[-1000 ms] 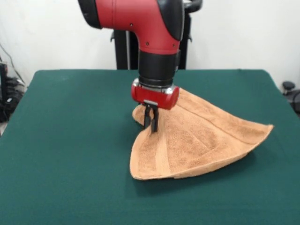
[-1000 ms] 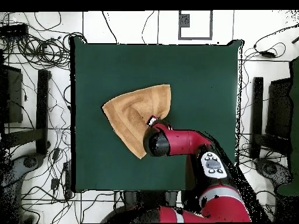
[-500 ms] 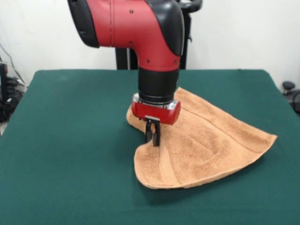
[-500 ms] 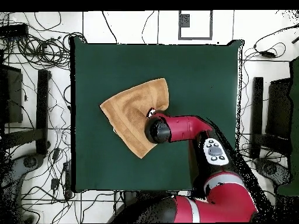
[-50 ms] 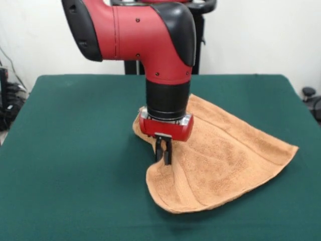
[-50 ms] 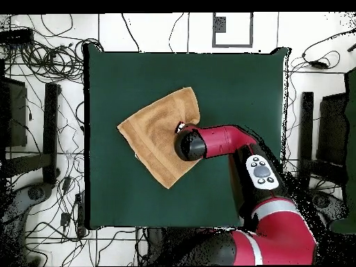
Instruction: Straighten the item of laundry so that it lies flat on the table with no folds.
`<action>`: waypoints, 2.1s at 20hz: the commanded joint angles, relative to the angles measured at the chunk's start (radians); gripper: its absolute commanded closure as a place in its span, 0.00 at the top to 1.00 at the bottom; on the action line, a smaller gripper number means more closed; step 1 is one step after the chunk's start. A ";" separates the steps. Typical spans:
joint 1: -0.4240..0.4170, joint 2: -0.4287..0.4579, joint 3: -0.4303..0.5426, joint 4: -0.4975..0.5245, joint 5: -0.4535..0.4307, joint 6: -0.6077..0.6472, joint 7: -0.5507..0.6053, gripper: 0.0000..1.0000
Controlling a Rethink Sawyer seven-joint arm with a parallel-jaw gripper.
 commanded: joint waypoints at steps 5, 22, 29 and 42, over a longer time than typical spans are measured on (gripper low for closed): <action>-0.042 0.093 0.301 -0.110 -0.131 0.083 -0.426 0.00; -0.082 0.084 0.386 -0.112 -0.192 0.376 -0.827 0.00; -0.098 0.080 0.407 -0.089 -0.213 0.399 -0.990 0.00; -0.057 0.119 0.384 -0.168 -0.198 0.384 -1.023 0.00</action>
